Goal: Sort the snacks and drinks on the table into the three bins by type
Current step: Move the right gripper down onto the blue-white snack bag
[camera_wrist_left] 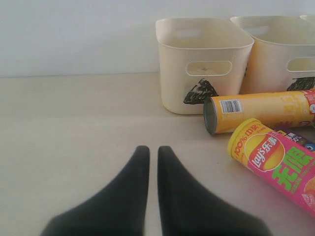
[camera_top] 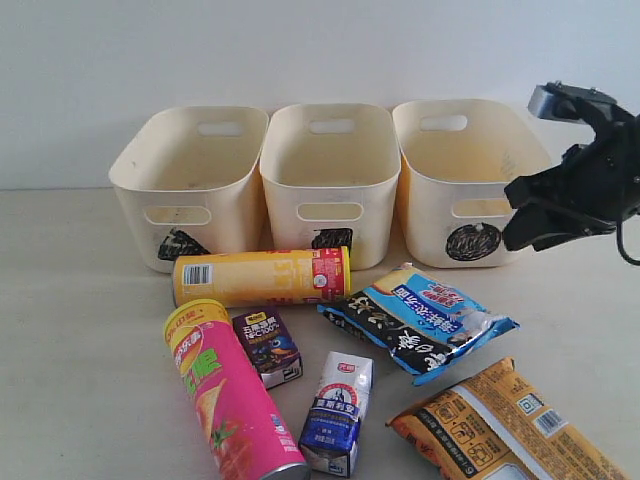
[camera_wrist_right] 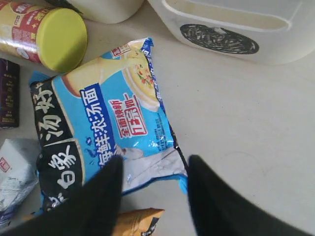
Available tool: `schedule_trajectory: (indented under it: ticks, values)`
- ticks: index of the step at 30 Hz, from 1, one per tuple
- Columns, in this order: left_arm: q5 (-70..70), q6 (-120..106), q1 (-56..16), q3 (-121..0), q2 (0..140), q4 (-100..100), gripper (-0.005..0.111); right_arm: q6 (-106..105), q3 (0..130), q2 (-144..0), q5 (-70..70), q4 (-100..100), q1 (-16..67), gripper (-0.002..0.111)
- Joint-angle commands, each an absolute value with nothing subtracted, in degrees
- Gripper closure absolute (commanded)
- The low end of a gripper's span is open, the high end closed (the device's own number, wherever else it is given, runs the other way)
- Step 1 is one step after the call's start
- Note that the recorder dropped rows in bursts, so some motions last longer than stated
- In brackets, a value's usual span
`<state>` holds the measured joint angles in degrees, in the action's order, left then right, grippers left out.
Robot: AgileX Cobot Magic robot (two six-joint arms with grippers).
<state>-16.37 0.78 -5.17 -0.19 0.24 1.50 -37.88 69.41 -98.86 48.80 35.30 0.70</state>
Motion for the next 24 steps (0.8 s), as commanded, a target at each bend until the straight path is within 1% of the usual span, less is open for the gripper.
schedule_trajectory:
  ticks: [1, 2, 3, 8, 12, 24]
  values:
    - [-16.0, 0.7, -5.1, 0.0, 0.0, 1.1, 0.101, -38.5, 73.4, -104.0, 50.9, 35.5, 0.5, 0.034]
    - [-16.0, 0.7, -5.1, 0.0, 0.0, 1.1, 0.101, -38.5, 74.1, -105.3, 51.1, 35.5, 0.5, 0.028]
    - [-16.0, 0.7, -5.1, 0.0, 0.0, 1.1, 0.101, -38.5, 74.9, -106.7, 51.5, 35.5, 0.5, 0.026]
    - [-16.0, 0.7, -5.1, 0.0, 0.0, 1.1, 0.101, -38.3, 78.2, -112.8, 52.8, 36.3, 0.5, 0.029]
    - [-16.0, 0.7, -5.1, 0.0, 0.0, 1.1, 0.101, -40.3, 80.6, -116.7, 55.8, 39.0, 0.5, 0.029]
    - [-16.0, 0.7, -5.1, 0.0, 0.0, 1.1, 0.101, -45.6, 80.8, -121.1, 53.9, 44.4, 0.7, 0.029]
